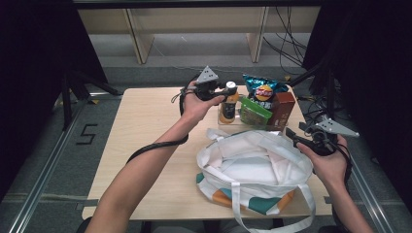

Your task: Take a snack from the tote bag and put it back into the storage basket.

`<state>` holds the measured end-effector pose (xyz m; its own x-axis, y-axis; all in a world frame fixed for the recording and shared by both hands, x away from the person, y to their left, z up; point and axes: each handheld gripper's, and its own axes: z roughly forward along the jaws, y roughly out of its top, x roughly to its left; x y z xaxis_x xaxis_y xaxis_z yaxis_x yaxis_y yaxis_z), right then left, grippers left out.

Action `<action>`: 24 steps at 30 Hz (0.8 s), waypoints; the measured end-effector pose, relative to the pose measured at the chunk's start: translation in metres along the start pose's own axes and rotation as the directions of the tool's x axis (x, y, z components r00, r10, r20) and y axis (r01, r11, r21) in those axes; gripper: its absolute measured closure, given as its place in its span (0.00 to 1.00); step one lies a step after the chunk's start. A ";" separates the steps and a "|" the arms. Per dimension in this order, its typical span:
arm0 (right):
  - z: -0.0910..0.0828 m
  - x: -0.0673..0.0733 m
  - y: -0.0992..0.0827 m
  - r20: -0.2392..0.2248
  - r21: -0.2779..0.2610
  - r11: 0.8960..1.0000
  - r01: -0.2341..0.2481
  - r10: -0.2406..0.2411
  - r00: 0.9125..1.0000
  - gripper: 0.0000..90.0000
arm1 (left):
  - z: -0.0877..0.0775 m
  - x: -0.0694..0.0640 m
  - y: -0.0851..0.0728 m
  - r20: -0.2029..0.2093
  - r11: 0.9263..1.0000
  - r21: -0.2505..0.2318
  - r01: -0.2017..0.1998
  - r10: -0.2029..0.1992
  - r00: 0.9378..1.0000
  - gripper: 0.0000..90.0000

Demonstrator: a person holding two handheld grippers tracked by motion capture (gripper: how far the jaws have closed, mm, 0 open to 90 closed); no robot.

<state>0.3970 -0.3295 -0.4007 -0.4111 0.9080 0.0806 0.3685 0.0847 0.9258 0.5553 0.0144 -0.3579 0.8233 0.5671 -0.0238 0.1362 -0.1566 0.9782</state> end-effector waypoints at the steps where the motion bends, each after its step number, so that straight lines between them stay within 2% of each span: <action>1: 0.000 0.000 0.000 0.006 -0.006 1.000 -0.004 0.004 1.000 0.46 | 0.000 0.000 0.000 0.002 1.000 0.001 -0.003 0.003 1.000 0.65; 4: 0.000 0.000 0.000 -0.006 -0.004 1.000 0.001 -0.001 1.000 0.46 | 0.001 0.000 -0.001 0.000 1.000 0.001 0.004 -0.004 1.000 0.65; 12: 0.000 -0.001 0.000 -0.001 -0.003 1.000 0.002 -0.002 1.000 0.46 | 0.002 0.002 -0.004 -0.003 1.000 0.007 0.006 -0.006 1.000 0.65; 15: 0.000 -0.003 -0.001 0.003 -0.017 0.999 0.036 -0.036 0.999 0.46 | 0.002 0.002 -0.005 -0.002 1.000 0.010 0.005 -0.005 1.000 0.65; 16: 0.000 0.000 -0.001 -0.005 -0.003 1.000 0.006 -0.006 1.000 0.46 | 0.002 0.003 -0.005 -0.002 1.000 0.013 0.006 -0.006 1.000 0.65; 17: 0.001 0.000 -0.002 0.021 -0.028 1.000 0.012 -0.011 1.000 0.46 | 0.002 0.003 -0.006 -0.003 1.000 0.013 0.008 -0.007 1.000 0.65; 22: 0.000 0.000 -0.002 0.015 -0.021 1.000 0.007 -0.007 1.000 0.46 | 0.004 0.002 -0.008 -0.002 1.000 0.018 0.006 -0.006 1.000 0.65; 23: 0.001 -0.002 -0.001 0.008 -0.023 0.999 0.027 -0.027 1.000 0.46 | 0.004 0.002 -0.008 -0.001 1.000 0.017 0.006 -0.006 1.000 0.65; 24: 0.000 -0.002 -0.001 -0.003 -0.010 1.000 0.021 -0.021 1.000 0.46 | 0.004 0.003 -0.008 0.000 1.000 0.017 0.007 -0.007 1.000 0.65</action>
<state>0.3974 -0.3310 -0.4021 -0.4214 0.9047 0.0619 0.3515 0.1001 0.9308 0.5586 0.0137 -0.3669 0.8222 0.5683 -0.0309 0.1513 -0.1660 0.9744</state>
